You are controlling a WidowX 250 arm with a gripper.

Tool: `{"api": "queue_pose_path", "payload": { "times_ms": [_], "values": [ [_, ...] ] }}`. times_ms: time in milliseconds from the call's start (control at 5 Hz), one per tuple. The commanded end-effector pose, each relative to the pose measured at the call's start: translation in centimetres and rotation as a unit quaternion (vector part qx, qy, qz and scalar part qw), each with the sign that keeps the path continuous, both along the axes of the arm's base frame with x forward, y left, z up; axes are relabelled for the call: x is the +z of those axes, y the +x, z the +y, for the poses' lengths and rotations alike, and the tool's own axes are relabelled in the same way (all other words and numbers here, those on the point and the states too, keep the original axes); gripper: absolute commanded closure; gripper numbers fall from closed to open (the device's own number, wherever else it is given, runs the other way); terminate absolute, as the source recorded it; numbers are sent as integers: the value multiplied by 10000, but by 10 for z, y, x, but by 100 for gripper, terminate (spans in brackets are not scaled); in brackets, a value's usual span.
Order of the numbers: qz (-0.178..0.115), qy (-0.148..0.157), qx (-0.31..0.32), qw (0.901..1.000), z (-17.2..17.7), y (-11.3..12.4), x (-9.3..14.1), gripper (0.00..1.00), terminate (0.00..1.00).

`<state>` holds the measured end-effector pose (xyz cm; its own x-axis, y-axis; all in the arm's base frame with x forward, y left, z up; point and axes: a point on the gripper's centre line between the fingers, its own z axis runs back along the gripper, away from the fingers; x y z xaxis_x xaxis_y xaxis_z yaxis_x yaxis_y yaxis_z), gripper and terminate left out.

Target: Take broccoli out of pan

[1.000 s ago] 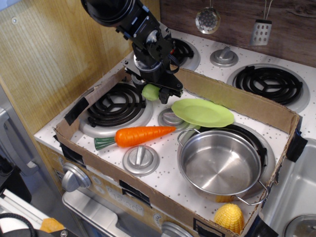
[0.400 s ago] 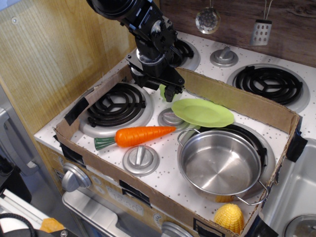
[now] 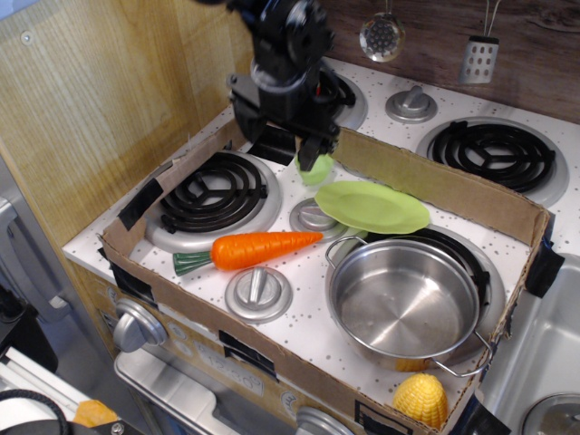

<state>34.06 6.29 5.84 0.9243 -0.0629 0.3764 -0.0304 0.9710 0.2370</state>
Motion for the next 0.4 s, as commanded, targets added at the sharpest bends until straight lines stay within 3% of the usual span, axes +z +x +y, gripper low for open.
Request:
{"api": "queue_pose_path", "payload": {
  "times_ms": [0, 200],
  "values": [
    [-171, -136, 240, 9995, -21, 12, 55, 0, 0],
    [-171, -136, 240, 9995, -21, 12, 55, 0, 100]
  ]
}}
